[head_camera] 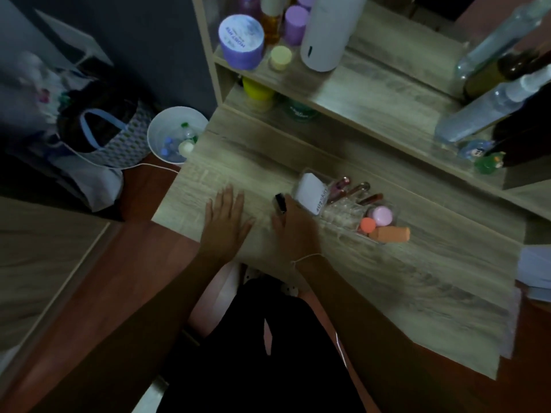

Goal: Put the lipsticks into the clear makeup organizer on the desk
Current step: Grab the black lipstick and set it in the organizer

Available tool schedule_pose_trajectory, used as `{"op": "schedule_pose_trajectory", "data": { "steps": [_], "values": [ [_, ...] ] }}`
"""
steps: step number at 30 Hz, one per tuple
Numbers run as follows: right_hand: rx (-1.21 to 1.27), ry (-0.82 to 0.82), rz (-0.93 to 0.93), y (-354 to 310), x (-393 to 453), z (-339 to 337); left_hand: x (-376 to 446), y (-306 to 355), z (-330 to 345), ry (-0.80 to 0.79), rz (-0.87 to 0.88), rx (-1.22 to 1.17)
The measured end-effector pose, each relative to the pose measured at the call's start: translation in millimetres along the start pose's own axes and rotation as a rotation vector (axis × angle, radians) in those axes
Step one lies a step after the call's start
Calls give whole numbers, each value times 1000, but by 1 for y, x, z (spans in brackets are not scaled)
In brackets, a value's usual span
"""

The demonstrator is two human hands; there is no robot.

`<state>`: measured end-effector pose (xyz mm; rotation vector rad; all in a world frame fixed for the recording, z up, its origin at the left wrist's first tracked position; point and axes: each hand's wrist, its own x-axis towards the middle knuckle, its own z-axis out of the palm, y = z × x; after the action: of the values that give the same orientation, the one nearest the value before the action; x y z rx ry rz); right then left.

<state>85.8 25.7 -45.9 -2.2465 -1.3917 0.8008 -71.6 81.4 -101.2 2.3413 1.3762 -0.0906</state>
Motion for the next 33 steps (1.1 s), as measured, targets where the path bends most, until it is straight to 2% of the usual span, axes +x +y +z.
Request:
{"op": "schedule_pose_trajectory", "data": {
  "steps": [5, 10, 16, 20, 24, 26, 33],
  "values": [
    [-203, -7, 6, -5, 12, 11, -3, -10, -1, -21, 17, -10],
    [-275, -55, 32, -10, 13, 14, -4, -12, -3, -10, 26, -7],
    [-87, 20, 32, 1, -8, 9, -5, -9, -2, 2, 15, 28],
    [82, 170, 140, 18, -28, -8, -3, 5, -1, -19, 78, 9],
    [136, 490, 168, 34, -43, -33, 2, 26, 6, -24, 277, -6],
    [181, 585, 198, 43, -45, -47, 5, 39, 10, -14, 339, 4],
    [177, 617, 296, 63, -34, -69, 11, 59, 18, -40, 360, -31]
  ]
}}
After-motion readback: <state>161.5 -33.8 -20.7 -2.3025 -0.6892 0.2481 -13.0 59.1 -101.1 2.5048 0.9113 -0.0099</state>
